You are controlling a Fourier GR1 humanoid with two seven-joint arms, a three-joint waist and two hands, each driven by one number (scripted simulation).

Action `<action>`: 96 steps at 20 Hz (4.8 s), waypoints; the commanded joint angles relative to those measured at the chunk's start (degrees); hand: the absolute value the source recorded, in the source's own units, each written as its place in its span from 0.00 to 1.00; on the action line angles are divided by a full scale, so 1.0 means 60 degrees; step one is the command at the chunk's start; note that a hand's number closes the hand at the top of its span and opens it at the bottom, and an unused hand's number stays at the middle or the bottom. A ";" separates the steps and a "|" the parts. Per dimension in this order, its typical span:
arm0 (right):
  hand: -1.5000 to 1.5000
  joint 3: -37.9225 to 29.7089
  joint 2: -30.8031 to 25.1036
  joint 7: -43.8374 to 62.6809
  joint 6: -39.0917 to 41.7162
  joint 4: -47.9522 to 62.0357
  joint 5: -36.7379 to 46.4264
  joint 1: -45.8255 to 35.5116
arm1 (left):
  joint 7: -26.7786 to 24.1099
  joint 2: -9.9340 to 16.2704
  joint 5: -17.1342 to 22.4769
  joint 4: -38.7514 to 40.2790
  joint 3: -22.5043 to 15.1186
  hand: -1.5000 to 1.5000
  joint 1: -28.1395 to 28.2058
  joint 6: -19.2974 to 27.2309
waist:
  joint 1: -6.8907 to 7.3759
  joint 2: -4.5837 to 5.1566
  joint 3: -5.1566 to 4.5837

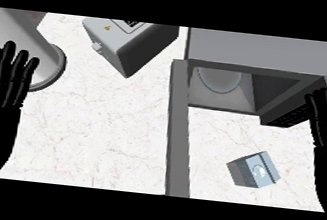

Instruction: Pick up the milk, place it into the microwave and close the microwave

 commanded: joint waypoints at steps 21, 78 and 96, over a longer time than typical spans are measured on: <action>0.00 0.2334 0.0674 -0.2517 0.0068 -0.1950 0.0936 0.7337 | -0.1139 -0.1007 -0.0785 0.0229 -0.3760 0.00 0.2513 0.2226 | -0.0421 -0.0309 -0.0046; 1.00 -0.1808 -0.0155 -0.8369 -0.3252 1.3636 0.1930 -0.2231 | -0.4547 0.1279 0.2050 0.0705 -0.2924 0.00 0.5558 0.0391 | -0.0151 -0.0254 -0.0044; 1.00 -0.1811 0.0629 -0.9491 -0.1320 1.4876 0.1145 -0.4405 | -0.3915 0.1614 0.3256 0.0835 -0.1243 0.00 0.4991 -0.0381 | -0.0246 -0.0262 -0.0048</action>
